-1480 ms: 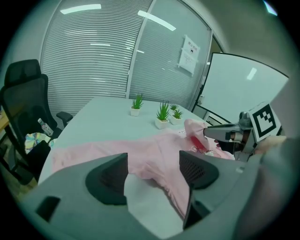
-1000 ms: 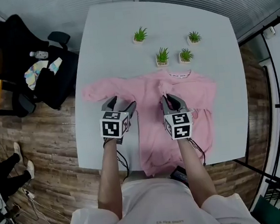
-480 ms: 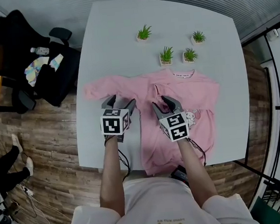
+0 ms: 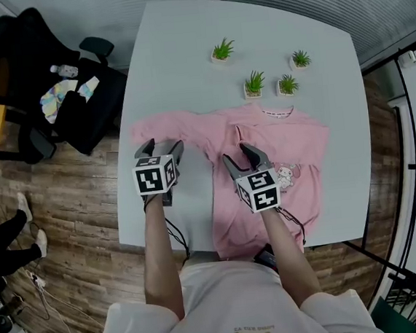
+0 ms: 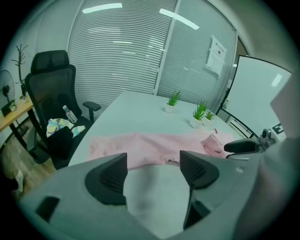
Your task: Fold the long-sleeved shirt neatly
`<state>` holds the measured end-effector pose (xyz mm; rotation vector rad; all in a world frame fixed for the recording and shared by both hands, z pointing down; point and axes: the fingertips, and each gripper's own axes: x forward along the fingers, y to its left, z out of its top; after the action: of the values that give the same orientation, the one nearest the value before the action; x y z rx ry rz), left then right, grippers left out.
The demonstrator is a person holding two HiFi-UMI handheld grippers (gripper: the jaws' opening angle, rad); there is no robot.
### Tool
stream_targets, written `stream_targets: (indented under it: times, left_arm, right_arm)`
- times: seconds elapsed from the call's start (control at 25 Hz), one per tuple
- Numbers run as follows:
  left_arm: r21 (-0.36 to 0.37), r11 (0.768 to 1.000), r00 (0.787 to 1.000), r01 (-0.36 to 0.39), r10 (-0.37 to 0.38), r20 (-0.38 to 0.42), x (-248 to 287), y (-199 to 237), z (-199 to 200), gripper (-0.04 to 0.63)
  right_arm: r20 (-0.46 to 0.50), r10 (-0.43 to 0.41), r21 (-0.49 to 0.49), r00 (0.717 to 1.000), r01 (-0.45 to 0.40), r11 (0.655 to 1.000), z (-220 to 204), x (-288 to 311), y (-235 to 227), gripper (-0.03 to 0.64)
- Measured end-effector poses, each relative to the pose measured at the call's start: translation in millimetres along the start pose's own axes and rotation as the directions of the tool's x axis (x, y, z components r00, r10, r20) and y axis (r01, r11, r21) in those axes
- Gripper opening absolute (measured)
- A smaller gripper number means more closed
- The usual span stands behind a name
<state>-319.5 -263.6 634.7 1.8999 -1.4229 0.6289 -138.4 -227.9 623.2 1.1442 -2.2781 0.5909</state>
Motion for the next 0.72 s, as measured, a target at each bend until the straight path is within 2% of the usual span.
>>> stream_targets:
  times: [0.4, 0.72]
  left_arm:
    - [-0.033, 0.996, 0.996, -0.085, 0.086, 0.01, -3.6, 50.6, 1.2, 0.356]
    - [-0.036, 0.985, 0.985, -0.169, 0.169, -0.028, 11.2, 88.7, -2.3, 0.33]
  right_arm:
    - [-0.007, 0.021, -0.002, 1.0, -0.021, 1.0, 5.6, 10.0, 23.0, 0.229]
    - [-0.026, 0.011, -0.003, 1.0, -0.011, 1.0, 5.6, 7.7, 27.9, 0.229]
